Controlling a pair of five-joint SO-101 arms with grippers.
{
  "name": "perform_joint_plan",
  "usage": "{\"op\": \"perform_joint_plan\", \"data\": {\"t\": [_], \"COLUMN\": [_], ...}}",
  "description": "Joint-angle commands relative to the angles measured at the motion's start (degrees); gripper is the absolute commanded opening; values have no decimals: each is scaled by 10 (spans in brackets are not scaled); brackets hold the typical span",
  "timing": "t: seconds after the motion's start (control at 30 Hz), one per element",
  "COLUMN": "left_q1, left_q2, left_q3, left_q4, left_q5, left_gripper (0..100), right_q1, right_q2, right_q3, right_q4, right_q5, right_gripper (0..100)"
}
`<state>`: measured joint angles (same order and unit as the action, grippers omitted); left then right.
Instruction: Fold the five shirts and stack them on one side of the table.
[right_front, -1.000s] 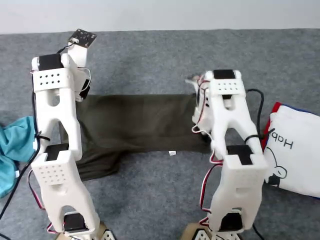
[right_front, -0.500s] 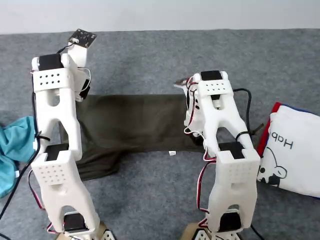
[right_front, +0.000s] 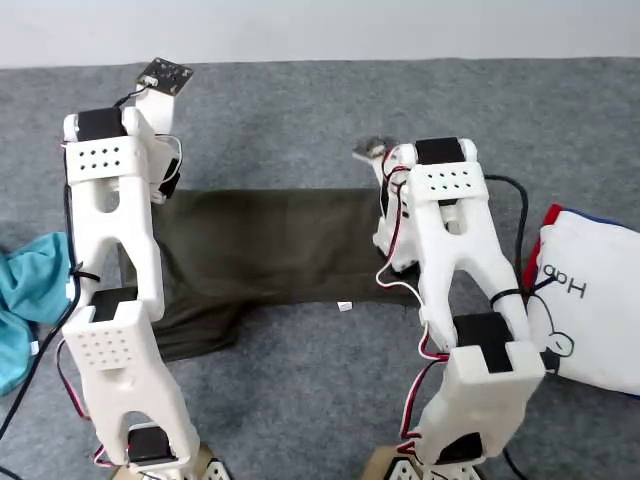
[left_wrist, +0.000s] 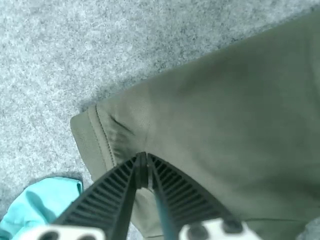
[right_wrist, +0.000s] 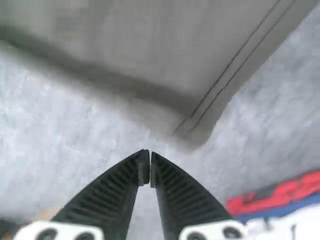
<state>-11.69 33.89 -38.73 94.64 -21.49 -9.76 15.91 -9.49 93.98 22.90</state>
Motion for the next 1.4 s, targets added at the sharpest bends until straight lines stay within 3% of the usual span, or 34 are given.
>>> {"op": "perform_joint_plan", "data": {"t": [0.0,0.17,0.53,0.9,1.2,1.37], "left_q1": [9,11,11,20,18,18], "left_q2": [-38,-38,-38,-38,-55,-76], "left_q3": [-14,-14,-14,-15,-14,-12], "left_q4": [1,4,4,4,10,6], "left_q5": [3,4,4,23,24,23], "left_gripper": [6,6,6,6,6,6], "right_q1": [8,8,19,8,6,2], "right_q2": [-23,60,90,49,173,167], "right_q3": [-2,-2,-4,0,-11,-146], "right_q4": [-110,-161,79,59,-128,-58], "right_q5": [2,2,2,-3,-2,-2], "right_gripper": [9,9,9,9,9,9]}}
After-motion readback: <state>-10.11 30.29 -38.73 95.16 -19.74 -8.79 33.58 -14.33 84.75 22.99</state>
